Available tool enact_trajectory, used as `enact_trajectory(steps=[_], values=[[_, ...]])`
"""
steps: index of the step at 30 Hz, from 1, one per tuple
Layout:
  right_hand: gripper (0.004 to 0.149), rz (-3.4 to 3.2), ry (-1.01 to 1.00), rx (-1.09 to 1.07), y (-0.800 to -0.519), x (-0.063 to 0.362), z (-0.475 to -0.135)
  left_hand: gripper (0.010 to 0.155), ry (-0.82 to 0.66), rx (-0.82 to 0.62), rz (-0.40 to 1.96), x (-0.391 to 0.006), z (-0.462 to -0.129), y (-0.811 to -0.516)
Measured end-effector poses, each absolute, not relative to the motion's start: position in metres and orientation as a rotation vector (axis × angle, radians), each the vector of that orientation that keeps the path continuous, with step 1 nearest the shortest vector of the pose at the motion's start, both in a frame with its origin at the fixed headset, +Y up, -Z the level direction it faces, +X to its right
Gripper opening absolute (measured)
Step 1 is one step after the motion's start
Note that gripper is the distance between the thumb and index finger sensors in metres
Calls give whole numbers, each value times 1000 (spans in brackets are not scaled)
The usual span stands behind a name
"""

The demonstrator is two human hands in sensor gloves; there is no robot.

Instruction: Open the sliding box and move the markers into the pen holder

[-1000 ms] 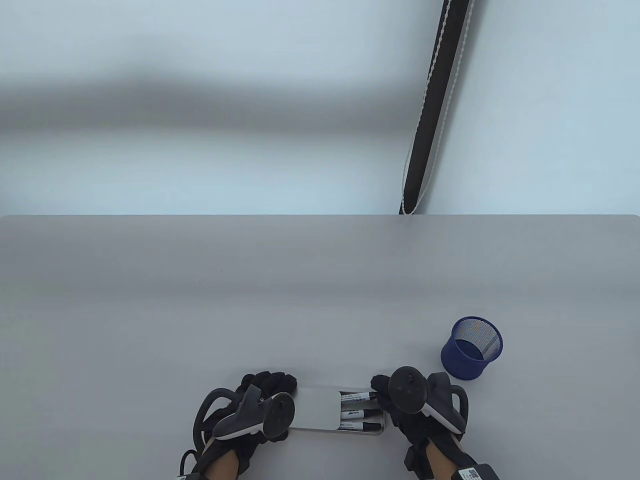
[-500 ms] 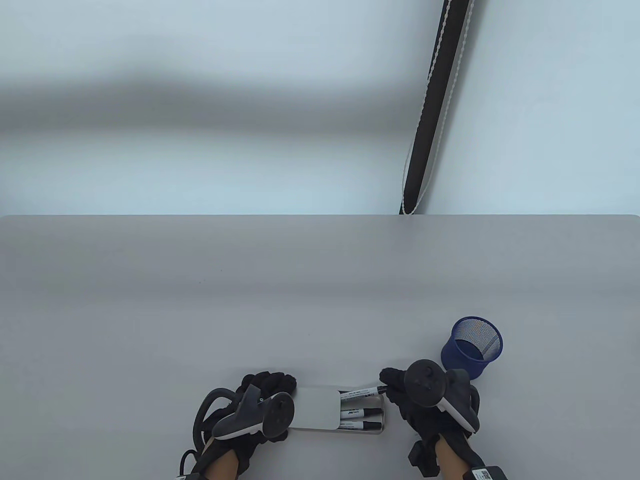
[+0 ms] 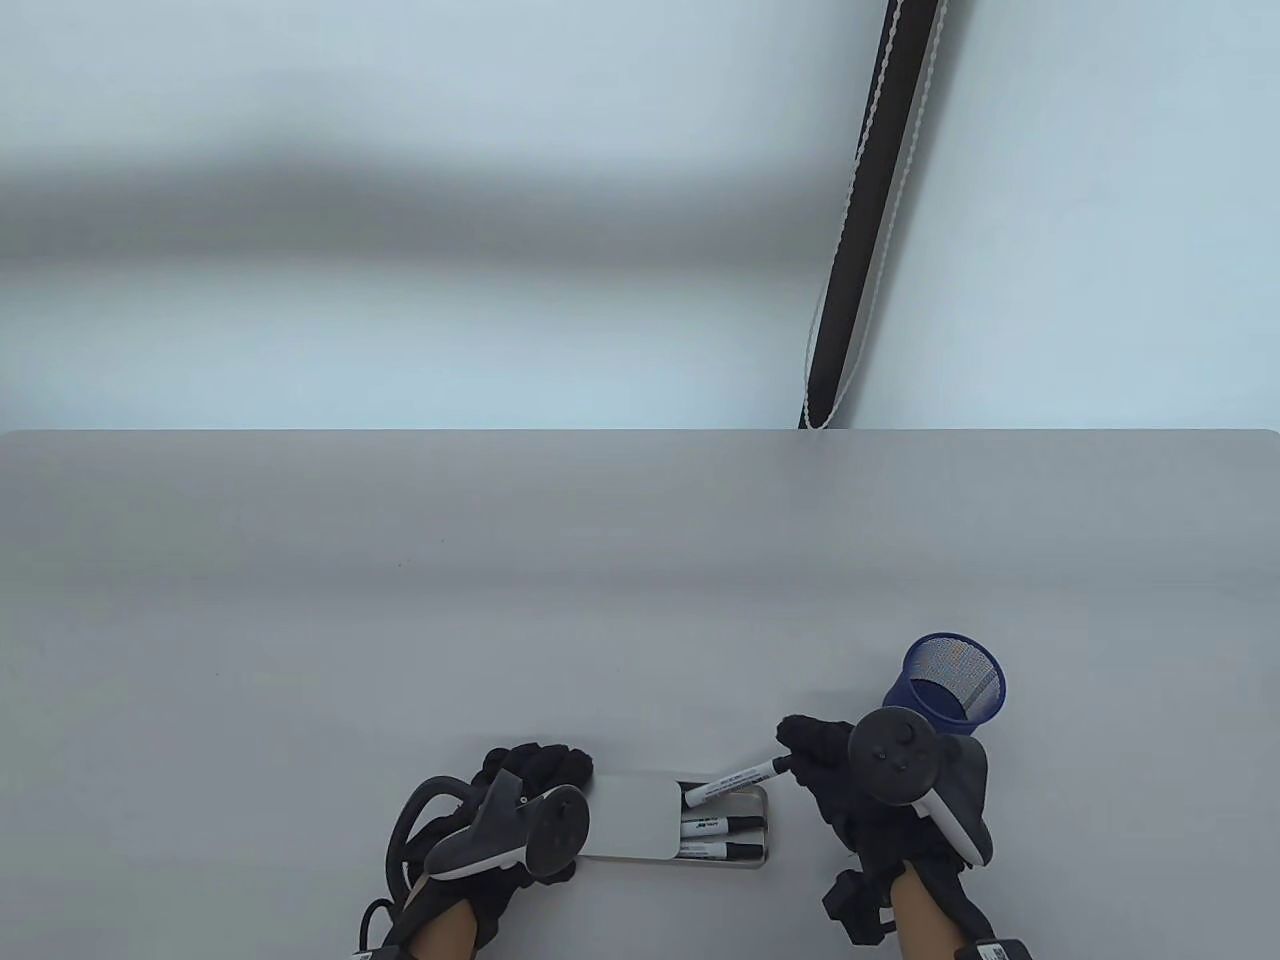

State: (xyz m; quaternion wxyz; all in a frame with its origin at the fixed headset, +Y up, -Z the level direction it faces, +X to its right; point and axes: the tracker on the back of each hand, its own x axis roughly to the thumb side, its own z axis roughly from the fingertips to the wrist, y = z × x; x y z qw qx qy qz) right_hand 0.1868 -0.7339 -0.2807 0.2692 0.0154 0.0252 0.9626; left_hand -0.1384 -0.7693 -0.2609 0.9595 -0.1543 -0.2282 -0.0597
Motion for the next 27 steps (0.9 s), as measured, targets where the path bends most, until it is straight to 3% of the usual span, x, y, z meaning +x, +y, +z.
enact_trajectory(steps=[12,27], values=[[40,2494,-111,77,-712,190,-273,76,-464,-312,-124,-138,-261,-769],[40,2412,-540,-50,-680,213,-256,76,-466,-313,-122,-138,-261,-769]])
